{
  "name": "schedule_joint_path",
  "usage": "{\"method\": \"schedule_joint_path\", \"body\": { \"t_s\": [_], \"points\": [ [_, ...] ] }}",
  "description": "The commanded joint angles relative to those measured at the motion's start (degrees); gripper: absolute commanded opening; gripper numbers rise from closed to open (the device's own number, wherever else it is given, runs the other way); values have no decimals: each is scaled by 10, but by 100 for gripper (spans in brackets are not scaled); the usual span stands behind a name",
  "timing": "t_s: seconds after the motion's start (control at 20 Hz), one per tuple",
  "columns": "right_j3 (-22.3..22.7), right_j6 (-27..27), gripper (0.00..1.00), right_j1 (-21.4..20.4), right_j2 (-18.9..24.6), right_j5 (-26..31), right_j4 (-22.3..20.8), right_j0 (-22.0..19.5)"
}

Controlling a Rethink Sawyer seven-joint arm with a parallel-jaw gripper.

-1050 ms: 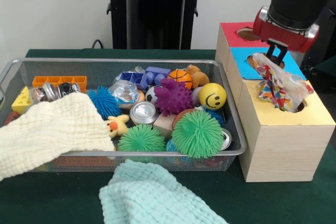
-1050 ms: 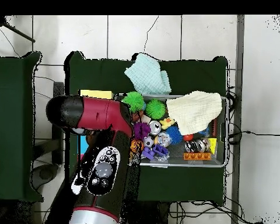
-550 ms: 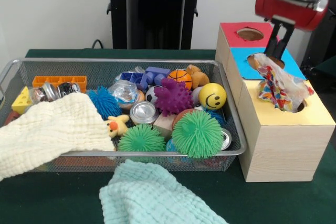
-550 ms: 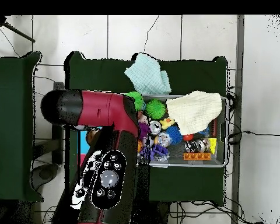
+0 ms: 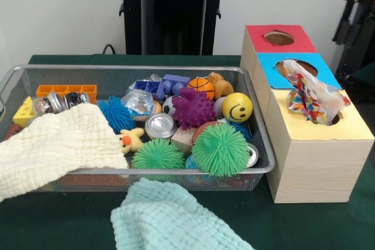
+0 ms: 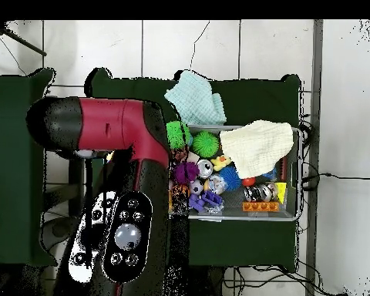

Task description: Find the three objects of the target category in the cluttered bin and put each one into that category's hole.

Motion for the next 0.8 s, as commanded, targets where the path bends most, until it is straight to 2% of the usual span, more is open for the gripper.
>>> {"method": "schedule_joint_path", "body": {
  "t_s": [0.05, 0.25, 0.35, 0.8],
  "points": [
    [-58, 7, 0, 53, 68, 59, -22, -10],
    [-72, 5, 0, 63, 72, 58, -21, -14],
    [-64, 0, 0, 62, 75, 46, -21, -18],
    [38, -14, 0, 38, 90, -65, -29, -31]
  ]
}}
